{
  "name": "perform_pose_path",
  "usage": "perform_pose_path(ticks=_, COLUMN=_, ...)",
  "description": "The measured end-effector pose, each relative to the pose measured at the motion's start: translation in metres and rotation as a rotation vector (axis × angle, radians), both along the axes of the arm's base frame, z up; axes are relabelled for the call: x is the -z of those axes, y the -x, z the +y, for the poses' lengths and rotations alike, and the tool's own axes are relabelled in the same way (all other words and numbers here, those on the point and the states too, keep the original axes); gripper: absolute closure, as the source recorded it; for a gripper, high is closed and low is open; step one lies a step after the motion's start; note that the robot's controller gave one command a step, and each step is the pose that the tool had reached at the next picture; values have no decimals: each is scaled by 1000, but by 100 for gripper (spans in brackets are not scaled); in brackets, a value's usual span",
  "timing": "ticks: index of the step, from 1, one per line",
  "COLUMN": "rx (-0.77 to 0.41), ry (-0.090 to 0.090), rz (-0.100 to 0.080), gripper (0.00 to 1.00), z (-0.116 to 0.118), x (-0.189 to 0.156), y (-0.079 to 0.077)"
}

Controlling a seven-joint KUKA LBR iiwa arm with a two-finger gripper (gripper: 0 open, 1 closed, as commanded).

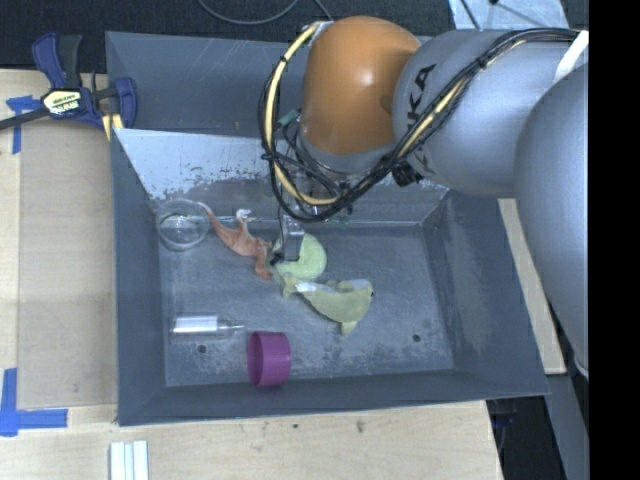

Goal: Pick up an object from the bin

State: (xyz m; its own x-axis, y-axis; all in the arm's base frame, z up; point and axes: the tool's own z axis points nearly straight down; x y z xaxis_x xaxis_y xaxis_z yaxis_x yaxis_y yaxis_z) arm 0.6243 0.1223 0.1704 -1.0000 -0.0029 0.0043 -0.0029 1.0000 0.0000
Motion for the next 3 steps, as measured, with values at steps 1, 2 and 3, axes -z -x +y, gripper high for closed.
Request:
perform_pose_path(ticks=1, rx=3, ry=-1, rz=-8, gripper=0, z=-1, x=-5, y=-1)
perform_pose_path(ticks=2, rx=-92, ry=-1, rz=-11, gripper=0, z=47, x=39, y=19)
perform_pose_path(ticks=3, rx=-293, ry=-1, rz=-5, gripper=0, z=92, x=63, y=53)
